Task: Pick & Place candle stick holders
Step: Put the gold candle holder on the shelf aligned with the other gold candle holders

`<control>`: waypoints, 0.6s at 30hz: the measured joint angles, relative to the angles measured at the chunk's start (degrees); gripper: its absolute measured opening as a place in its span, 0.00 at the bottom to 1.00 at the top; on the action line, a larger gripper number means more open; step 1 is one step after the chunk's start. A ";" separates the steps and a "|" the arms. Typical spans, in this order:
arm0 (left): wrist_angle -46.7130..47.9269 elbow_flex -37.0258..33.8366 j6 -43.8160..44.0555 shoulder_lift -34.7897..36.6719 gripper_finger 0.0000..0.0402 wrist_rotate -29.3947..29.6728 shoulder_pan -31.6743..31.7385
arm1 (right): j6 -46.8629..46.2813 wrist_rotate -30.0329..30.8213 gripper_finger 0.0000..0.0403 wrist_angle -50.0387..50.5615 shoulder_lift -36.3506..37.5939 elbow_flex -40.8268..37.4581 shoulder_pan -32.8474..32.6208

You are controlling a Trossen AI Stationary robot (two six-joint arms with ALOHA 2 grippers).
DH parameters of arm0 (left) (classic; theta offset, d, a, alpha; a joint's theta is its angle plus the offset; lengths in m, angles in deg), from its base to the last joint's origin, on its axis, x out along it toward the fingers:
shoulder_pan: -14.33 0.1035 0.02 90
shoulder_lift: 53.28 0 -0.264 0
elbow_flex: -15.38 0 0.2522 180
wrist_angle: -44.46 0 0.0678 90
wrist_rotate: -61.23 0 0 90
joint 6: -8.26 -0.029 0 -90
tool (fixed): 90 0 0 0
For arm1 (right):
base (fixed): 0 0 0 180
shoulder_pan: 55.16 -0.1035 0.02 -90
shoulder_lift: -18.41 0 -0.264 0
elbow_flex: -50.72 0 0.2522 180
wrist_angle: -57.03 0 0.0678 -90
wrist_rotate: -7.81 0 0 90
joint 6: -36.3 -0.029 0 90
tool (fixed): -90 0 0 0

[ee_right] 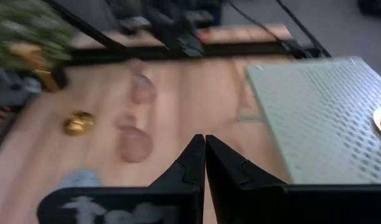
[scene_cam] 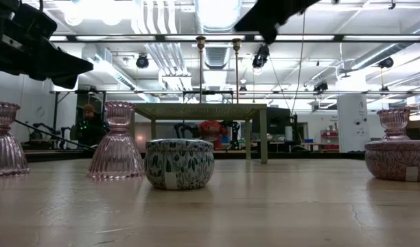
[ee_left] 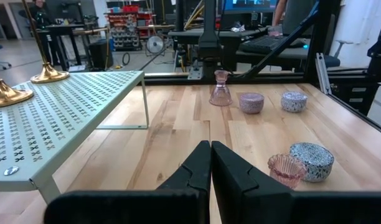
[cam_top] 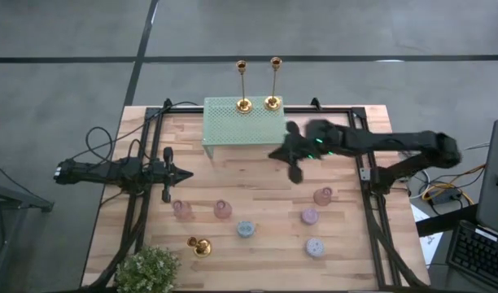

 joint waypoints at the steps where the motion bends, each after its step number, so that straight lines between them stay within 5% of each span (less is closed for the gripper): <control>1: 0.00 0.00 0.00 -0.02 0.04 -0.02 0.00 | -0.04 -0.02 0.02 -1.05 2.26 -2.09 -0.85; 18: -1.15 -0.14 0.00 -0.09 0.04 -0.06 0.15 | -8.73 -6.30 0.02 -17.76 26.07 -28.38 -8.76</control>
